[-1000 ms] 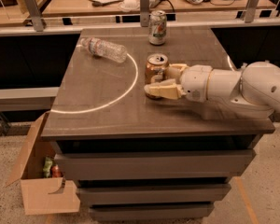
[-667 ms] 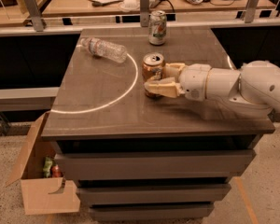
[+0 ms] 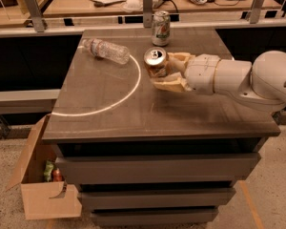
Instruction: Knock orange can over
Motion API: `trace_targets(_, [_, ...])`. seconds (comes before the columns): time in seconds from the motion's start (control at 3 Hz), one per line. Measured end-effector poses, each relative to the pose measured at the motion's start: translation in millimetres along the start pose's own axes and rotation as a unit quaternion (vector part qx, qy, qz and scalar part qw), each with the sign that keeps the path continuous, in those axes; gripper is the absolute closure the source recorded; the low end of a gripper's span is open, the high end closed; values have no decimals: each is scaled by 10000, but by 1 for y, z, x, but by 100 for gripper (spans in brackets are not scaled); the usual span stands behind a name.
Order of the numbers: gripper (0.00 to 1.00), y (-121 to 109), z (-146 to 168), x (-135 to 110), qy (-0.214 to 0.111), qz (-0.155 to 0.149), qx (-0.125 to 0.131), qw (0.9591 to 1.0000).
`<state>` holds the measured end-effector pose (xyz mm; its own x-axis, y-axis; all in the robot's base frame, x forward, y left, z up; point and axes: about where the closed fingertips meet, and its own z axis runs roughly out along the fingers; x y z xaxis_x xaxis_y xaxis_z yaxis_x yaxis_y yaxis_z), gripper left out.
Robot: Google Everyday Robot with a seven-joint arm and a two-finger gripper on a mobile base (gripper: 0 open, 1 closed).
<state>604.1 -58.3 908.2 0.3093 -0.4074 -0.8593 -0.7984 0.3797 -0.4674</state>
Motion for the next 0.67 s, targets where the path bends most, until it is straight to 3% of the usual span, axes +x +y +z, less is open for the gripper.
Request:
trace_targets(0.33, [100,1,1,0,-5,-42,-14,10000])
trace_targets(0.67, [100,2,3,-1,-71,-387,23,9992])
